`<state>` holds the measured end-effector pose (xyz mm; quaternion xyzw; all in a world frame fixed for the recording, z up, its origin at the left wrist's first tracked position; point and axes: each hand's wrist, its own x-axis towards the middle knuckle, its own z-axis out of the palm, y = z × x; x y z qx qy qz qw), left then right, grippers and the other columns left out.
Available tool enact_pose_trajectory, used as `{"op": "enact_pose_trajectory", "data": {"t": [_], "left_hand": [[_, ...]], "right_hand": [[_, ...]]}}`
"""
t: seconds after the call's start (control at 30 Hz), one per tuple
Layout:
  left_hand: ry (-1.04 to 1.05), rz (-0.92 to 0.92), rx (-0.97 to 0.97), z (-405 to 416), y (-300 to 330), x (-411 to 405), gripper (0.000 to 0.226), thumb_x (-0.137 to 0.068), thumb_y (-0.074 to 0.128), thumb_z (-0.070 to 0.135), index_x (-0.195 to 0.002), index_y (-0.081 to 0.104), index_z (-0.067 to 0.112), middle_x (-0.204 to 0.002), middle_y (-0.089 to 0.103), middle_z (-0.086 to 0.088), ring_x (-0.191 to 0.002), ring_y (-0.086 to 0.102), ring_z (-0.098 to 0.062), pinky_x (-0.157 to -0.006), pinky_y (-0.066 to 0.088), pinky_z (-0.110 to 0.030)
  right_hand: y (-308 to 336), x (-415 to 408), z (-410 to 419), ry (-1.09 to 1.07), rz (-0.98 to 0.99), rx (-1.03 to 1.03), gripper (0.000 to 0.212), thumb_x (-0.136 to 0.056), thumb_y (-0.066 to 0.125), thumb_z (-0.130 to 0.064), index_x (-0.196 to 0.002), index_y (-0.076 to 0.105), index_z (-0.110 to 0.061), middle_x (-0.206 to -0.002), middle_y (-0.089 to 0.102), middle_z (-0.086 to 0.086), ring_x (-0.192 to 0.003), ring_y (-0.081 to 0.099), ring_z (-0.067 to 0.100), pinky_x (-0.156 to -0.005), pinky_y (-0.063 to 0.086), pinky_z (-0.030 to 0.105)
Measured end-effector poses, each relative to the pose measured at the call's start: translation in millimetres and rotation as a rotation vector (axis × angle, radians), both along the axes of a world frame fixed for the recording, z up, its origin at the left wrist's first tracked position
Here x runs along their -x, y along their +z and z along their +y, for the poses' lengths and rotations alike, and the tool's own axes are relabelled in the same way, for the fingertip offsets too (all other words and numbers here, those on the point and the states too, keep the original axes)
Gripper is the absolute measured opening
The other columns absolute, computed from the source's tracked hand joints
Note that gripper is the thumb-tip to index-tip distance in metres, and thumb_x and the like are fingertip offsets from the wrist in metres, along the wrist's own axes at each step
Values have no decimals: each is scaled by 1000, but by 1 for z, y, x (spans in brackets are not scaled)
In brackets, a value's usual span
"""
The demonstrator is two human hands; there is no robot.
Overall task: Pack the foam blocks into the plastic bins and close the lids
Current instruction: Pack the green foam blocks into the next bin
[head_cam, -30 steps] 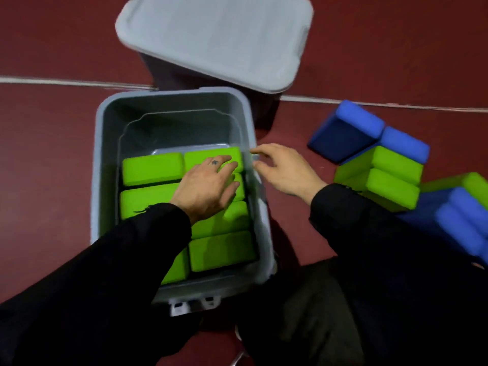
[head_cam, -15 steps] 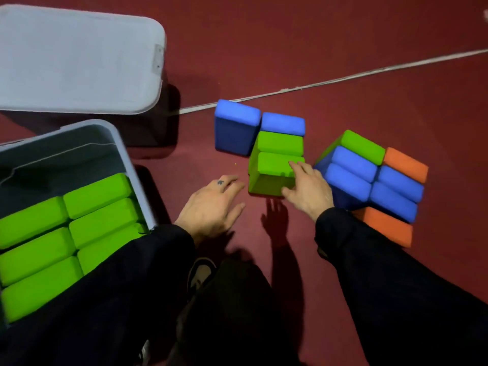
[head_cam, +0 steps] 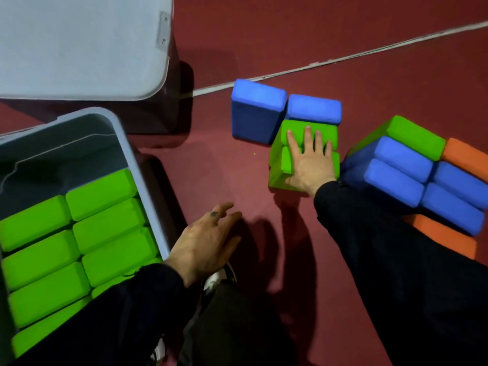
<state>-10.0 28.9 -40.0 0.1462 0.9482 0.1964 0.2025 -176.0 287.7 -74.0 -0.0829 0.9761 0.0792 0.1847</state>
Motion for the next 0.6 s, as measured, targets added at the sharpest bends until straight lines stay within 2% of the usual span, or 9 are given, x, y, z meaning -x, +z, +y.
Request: {"op": "enact_pose_trajectory", "data": {"t": [0.1,0.17,0.23,0.3,0.33,0.4,0.47,0.53,0.6], "left_hand": [[19,-13,16,9,-7,10,59,-96,50,47,-150,35,28,-160,26,2,-136,47,-24,-94,55,-44],[2,-13,39,22,-9,21,63,-95,55,42,-152,33,25,-162,25,-2,-139,42,-27,-96,51,-45],[-67,22,46,38,-14,29,67,-92,58,38,-153,34,22,-163,24,-8,-140,42,-31,-100,48,-46],[-90,33,39,56,-28,36,71,-90,58,36,-155,32,22,-165,22,-12,-139,43,-35,-104,46,-47],[-41,-4,-17,67,-35,39,74,-91,56,37,-157,27,23,-166,20,-12,-141,41,-35,-107,44,-48],[208,-222,-274,89,-41,40,79,-96,53,39,-160,12,21,-167,16,-12,-149,29,-31,-117,33,-40],[498,-485,-576,107,-44,40,80,-102,51,31,-161,0,14,-166,20,-6,-151,21,-16,-111,22,-18],[639,-625,-747,117,-52,40,82,-104,48,19,-159,-12,16,-154,31,1,-140,28,-4,-99,27,-11],[745,-688,-851,123,-63,41,81,-103,46,12,-159,-12,24,-132,48,2,-117,53,-13,-88,43,-23]], "right_hand": [[-6,-39,-1,91,108,-19,134,-55,87,-56,-163,17,-17,-154,35,30,-134,42,50,-105,38,54],[-6,-53,4,144,147,-47,133,-50,87,-59,-159,28,-11,-145,44,28,-124,48,45,-99,40,50],[-4,-57,7,189,174,-81,131,-48,86,-63,-156,34,-9,-149,41,28,-135,41,44,-107,33,58],[-3,-56,6,164,130,-83,130,-53,81,-67,-158,28,-13,-164,19,27,-151,18,46,-114,13,71],[-3,-56,3,126,95,-76,129,-56,77,-70,-160,23,-16,-167,8,25,-154,10,45,-113,7,75],[-4,-61,0,55,38,-33,123,-63,70,-73,-162,17,-22,-169,1,22,-155,6,43,-112,9,77],[-6,-71,0,45,1,24,107,-75,59,-72,-162,17,-27,-169,3,19,-155,6,41,-115,15,75],[-8,-83,4,68,-4,38,99,-81,51,-74,-162,16,-29,-169,3,18,-155,7,41,-115,22,70],[-11,-89,10,81,32,61,92,-84,48,-73,-161,21,-30,-169,6,18,-154,11,41,-113,32,65]]}}
